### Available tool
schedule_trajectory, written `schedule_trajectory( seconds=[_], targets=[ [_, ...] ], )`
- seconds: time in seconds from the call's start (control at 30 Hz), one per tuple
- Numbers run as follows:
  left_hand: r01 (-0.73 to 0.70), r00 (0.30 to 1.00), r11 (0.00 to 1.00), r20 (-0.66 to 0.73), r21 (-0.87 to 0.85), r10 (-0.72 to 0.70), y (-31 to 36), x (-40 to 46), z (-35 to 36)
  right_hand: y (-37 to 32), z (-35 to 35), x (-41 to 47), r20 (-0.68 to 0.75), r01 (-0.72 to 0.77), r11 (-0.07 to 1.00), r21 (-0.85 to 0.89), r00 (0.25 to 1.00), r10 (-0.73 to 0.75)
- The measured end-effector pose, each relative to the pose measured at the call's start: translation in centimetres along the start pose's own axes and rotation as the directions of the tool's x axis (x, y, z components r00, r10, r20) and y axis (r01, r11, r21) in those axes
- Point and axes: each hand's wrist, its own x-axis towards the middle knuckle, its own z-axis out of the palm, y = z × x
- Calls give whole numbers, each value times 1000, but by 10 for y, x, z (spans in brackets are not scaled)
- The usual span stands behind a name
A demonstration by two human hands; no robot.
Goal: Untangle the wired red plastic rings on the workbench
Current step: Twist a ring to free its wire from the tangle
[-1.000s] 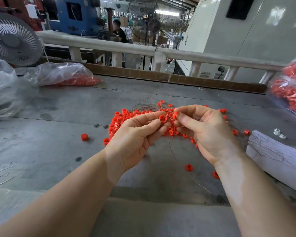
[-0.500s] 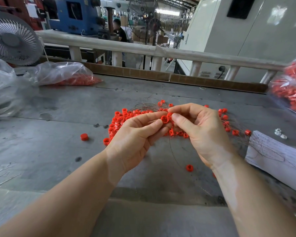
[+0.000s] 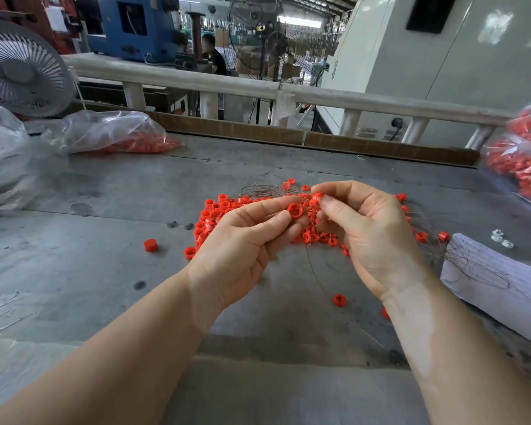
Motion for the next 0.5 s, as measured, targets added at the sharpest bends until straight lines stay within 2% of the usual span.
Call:
schedule_trajectory(
  seconds=[0.23,0.5],
  targets=[
    [5,1000,1000,0,4,-5,0,0,0,-1,-1,1,6,-56,987,150,998,56],
    [5,1000,1000,-3,2,-5,1,1,0,1,-2,3,30,-57,986,157,998,53]
  ],
)
